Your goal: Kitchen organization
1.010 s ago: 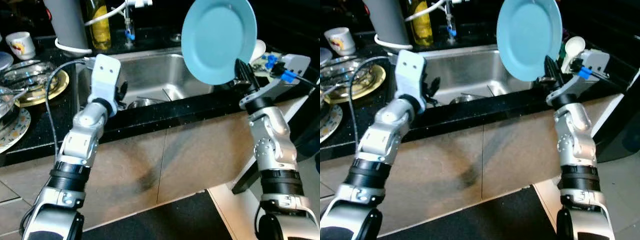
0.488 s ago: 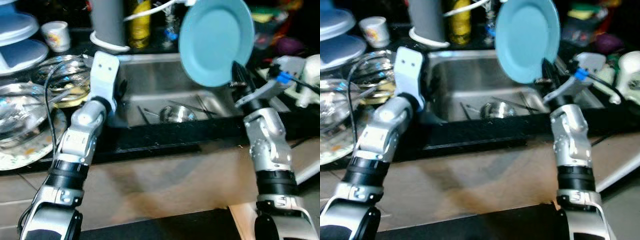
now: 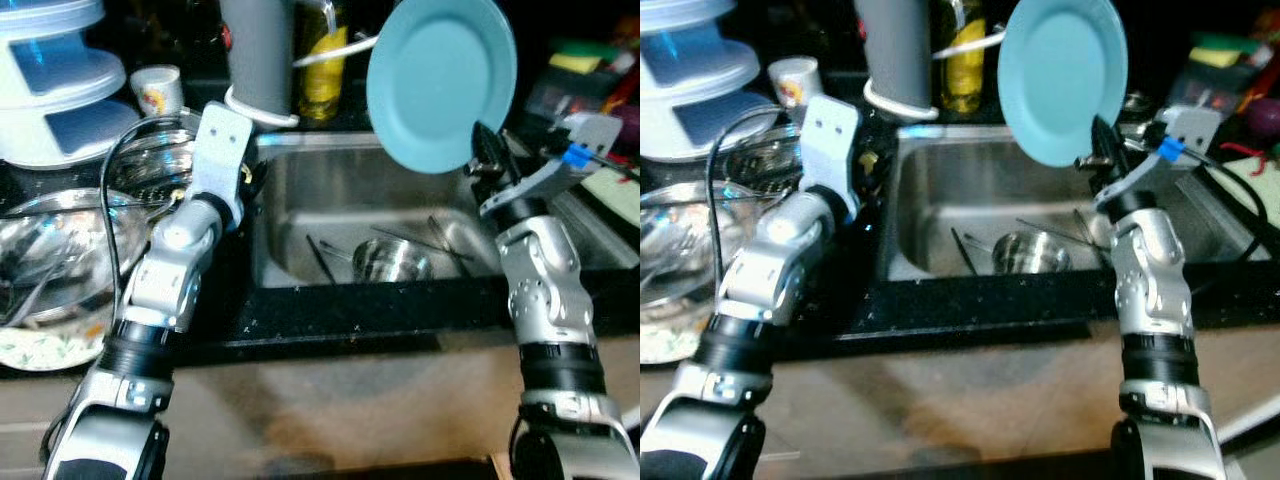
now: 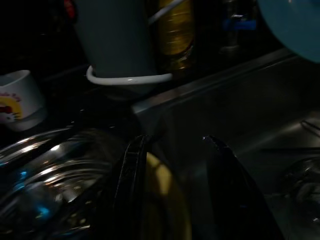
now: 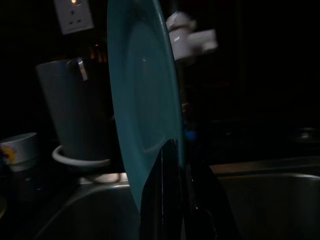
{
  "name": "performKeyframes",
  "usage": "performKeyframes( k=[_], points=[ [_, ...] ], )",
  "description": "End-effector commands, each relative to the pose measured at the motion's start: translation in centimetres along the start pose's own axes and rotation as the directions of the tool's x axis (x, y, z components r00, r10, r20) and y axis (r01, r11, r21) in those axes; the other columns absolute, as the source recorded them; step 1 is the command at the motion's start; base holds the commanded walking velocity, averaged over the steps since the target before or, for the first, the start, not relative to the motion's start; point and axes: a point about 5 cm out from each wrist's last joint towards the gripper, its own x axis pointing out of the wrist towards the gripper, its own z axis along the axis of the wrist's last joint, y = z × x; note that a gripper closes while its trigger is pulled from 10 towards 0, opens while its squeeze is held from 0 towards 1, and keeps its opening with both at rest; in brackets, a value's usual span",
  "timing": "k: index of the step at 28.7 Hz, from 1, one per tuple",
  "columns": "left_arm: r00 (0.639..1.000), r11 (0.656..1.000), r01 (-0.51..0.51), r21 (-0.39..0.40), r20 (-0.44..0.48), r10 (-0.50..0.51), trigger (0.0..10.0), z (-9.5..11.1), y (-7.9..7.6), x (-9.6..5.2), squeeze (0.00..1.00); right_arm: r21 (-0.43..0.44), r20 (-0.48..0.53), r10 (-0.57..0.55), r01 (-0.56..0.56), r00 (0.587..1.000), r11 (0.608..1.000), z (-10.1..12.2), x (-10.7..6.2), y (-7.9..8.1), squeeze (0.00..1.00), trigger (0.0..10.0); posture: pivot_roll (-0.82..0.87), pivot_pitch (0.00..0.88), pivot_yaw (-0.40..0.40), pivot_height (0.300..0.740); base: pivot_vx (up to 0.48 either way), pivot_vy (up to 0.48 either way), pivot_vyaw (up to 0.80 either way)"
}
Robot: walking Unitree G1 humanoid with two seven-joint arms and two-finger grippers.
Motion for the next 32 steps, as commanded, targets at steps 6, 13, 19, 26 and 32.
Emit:
performKeyframes(
  k=[6, 13, 19, 26, 32],
  points=[
    [0.996, 0.997, 0.073, 0.003, -0.045, -0.073, 10.0, -1.2, -1.3, -0.2, 0.0, -0.019, 0.013, -0.023, 0.024, 1.0, 1.0, 0.3, -0.3, -0.6, 0.0, 10.0, -0.06, 0.162, -0.006, 0.74, 0.0, 0.0, 0.0],
    [0.995, 0.995, 0.1, 0.013, 0.023, -0.1, 10.0, 0.1, -1.6, 0.1, 0.0, -0.028, 0.03, -0.037, 0.037, 0.999, 0.999, 0.9, -0.2, -1.1, 0.0, 10.0, -0.06, 0.161, -0.005, 0.74, 0.0, 0.0, 0.0],
    [0.943, 0.944, 0.328, -0.04, 0.064, -0.325, 10.0, 1.7, -4.0, 0.0, 0.0, -0.08, -0.004, -0.047, 0.047, 0.999, 0.996, 0.9, 0.1, -1.7, 0.0, 10.0, -0.06, 0.169, -0.004, 0.74, 0.0, 0.0, 0.0],
    [0.876, 0.877, 0.48, 0.026, -0.066, -0.478, 10.0, 0.4, -5.3, -0.3, 0.0, -0.235, -0.207, -0.045, -0.005, 0.977, 0.972, -0.9, 0.2, -2.8, 0.0, 10.0, -0.05, 0.18, -0.006, 0.74, 0.0, 0.0, 0.0],
    [0.842, 0.842, 0.533, 0.081, -0.147, -0.519, 10.0, -0.5, -5.8, -0.4, 0.0, -0.333, -0.352, -0.041, -0.084, 0.935, 0.939, -2.3, 0.1, -3.5, 0.0, 10.0, -0.05, 0.184, 0.001, 0.74, 0.0, 0.0, 0.0]
  ],
)
